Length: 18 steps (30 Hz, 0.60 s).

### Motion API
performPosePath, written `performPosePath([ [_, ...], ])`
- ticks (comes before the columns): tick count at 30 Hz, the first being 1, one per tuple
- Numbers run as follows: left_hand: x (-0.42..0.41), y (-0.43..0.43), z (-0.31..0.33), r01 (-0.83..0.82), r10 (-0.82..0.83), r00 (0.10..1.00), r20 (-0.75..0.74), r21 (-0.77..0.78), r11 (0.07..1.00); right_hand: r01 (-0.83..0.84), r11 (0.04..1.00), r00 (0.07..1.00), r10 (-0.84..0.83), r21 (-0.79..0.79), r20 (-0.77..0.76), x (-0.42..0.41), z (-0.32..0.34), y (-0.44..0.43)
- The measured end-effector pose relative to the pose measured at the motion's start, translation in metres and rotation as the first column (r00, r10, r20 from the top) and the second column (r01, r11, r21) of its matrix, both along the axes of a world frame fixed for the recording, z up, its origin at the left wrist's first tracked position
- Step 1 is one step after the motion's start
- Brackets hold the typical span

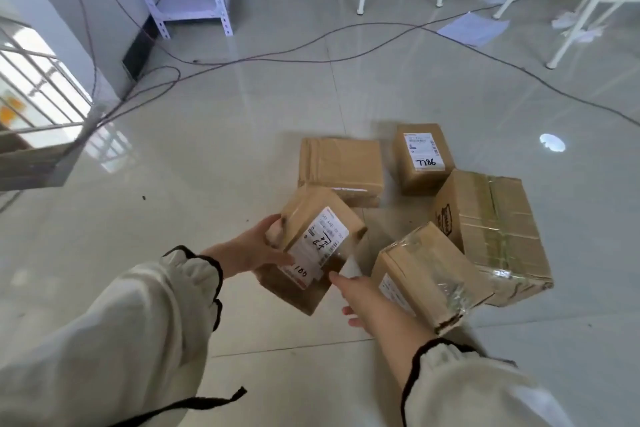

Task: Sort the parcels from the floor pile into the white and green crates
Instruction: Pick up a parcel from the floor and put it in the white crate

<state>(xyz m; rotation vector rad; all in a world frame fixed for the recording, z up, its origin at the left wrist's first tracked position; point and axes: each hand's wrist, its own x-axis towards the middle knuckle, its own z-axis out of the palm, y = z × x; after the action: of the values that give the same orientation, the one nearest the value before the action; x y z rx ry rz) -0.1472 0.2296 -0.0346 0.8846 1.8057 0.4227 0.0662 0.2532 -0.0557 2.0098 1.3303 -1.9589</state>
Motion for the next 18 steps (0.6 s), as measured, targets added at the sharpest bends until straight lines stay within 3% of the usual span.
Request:
performPosePath([
  [5, -0.014, -0.038, 0.001, -0.146, 0.201, 0.919, 0.34, -0.181, 0.973, 0.059, 0.998, 0.981, -0.054, 0.024, -0.184, -0.018, 0.0, -0.007],
  [10, -0.008, -0.064, -0.015, -0.202, 0.259, 0.854, 0.45, -0.172, 0.964, -0.023, 0.999, 0.976, 0.028, 0.026, -0.218, -0.02, 0.007, -0.014],
  [14, -0.007, -0.066, -0.01, -0.165, 0.227, 0.879, 0.419, -0.179, 0.97, 0.029, 0.997, 0.974, -0.013, 0.066, -0.228, -0.016, 0.009, -0.01],
  [18, -0.022, -0.054, 0.023, 0.105, -0.009, 0.956, 0.294, -0.313, 0.944, 0.151, 0.977, 0.964, -0.111, 0.153, -0.241, -0.005, 0.01, -0.01],
])
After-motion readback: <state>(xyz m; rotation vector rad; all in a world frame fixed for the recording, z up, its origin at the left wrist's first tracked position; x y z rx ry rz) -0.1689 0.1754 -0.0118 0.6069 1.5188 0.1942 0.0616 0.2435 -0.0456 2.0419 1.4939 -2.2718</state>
